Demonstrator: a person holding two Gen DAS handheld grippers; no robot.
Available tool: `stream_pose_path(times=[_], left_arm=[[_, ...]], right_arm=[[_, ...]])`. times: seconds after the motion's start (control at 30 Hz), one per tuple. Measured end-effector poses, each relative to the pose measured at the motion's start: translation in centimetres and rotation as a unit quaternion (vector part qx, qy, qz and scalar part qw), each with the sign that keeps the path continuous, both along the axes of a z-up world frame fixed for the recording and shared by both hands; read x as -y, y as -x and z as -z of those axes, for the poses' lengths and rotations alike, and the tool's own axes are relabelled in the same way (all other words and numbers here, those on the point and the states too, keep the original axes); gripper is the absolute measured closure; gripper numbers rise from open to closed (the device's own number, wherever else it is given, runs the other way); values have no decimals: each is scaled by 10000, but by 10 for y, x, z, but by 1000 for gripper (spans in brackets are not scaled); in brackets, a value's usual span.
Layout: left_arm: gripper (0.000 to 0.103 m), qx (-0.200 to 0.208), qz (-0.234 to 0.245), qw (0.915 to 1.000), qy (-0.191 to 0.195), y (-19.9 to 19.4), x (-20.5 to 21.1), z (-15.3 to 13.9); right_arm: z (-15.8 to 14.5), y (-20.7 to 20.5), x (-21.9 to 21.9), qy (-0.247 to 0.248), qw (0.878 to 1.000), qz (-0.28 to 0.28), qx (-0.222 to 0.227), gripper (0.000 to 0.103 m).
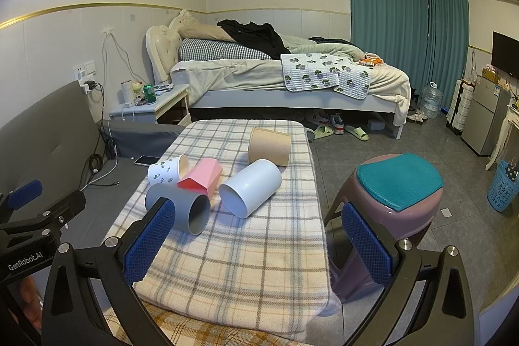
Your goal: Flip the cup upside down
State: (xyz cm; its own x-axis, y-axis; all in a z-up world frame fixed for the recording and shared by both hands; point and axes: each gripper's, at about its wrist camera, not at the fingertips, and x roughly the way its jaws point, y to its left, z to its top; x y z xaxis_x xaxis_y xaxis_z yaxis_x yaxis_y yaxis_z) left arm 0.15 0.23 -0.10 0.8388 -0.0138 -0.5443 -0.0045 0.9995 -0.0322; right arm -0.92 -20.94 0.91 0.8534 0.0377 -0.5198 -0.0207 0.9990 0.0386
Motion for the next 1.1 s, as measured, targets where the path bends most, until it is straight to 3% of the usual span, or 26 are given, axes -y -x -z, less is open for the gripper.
stream_pose_path(times=[1.1], left_arm=[[0, -1, 4, 10000, 4, 0, 0, 0]], right_arm=[[0, 0, -2, 16, 10000, -1, 18, 0]])
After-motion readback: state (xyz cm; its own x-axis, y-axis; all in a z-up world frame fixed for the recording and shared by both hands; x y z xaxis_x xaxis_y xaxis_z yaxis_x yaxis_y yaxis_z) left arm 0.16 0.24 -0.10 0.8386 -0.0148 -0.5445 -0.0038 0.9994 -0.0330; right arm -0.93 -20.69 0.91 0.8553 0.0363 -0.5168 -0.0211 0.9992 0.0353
